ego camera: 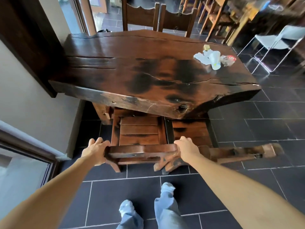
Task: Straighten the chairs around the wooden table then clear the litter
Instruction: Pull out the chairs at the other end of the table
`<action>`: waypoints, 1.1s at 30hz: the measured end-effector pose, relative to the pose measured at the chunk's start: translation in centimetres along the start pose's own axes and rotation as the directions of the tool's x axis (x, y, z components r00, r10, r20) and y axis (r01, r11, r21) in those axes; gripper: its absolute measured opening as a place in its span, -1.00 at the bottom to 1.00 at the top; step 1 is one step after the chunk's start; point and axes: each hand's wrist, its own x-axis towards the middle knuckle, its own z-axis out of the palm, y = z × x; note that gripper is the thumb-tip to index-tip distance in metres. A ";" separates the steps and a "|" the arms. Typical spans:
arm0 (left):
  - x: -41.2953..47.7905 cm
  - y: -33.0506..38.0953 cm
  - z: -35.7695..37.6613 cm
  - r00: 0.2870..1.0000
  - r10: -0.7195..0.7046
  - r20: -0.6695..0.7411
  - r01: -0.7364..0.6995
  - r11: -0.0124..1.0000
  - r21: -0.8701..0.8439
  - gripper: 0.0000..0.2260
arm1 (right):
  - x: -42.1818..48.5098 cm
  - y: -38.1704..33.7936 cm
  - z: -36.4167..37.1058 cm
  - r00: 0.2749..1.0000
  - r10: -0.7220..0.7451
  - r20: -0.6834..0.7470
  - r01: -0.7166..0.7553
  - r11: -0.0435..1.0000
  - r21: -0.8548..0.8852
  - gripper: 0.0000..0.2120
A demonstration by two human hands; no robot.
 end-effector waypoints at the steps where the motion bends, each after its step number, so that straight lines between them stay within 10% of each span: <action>1: -0.2 -0.3 0.0 1.000 0.004 -0.001 -0.004 1.000 -0.001 -0.52 | -0.4 -0.3 0.2 1.000 0.008 0.000 -0.008 1.000 0.003 -0.47; 33: -5.9 -0.8 3.0 0.990 -0.128 -0.063 0.121 0.987 -0.105 -0.53 | -3.7 -1.8 2.8 0.998 -0.070 0.007 0.070 0.990 -0.120 -0.46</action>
